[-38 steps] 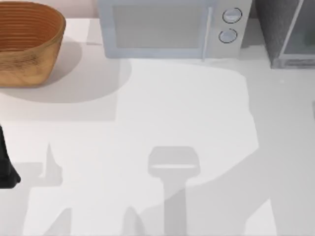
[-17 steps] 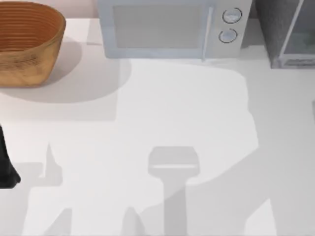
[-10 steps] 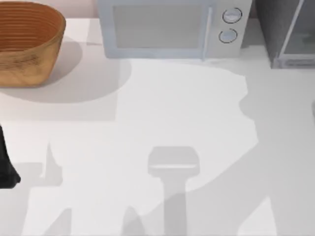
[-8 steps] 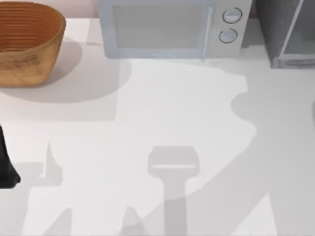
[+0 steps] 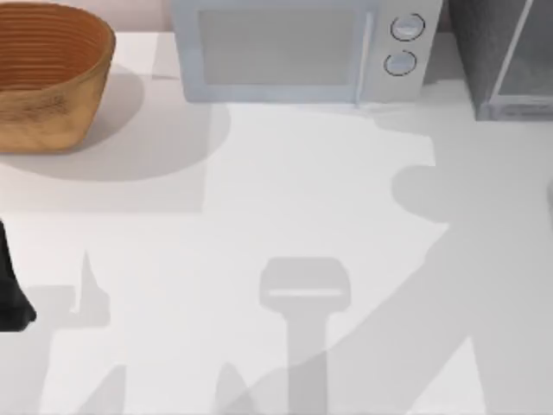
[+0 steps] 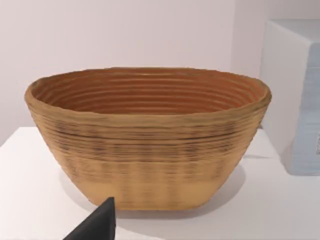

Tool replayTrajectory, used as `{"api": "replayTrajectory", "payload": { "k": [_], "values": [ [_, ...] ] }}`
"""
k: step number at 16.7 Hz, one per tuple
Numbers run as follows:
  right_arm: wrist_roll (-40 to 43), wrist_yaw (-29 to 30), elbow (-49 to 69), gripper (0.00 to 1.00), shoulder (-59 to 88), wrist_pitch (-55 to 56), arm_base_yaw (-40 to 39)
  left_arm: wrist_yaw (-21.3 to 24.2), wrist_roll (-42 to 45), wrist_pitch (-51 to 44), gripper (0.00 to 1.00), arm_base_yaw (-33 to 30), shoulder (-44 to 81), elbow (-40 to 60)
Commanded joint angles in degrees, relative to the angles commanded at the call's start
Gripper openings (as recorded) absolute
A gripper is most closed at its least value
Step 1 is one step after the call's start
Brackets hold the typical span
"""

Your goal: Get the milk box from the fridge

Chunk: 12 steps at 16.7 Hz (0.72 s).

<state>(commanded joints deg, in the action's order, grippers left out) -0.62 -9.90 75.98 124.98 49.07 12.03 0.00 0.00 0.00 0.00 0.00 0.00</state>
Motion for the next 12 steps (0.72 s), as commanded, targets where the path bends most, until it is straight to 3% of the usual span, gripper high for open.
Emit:
{"api": "replayTrajectory", "payload": {
  "k": [12],
  "values": [
    [-0.12, -2.8, -26.12, 0.0, -15.63, 9.82, 2.62, 0.0, 0.0, 0.0, 1.0, 0.0, 0.0, 0.0]
  ]
}}
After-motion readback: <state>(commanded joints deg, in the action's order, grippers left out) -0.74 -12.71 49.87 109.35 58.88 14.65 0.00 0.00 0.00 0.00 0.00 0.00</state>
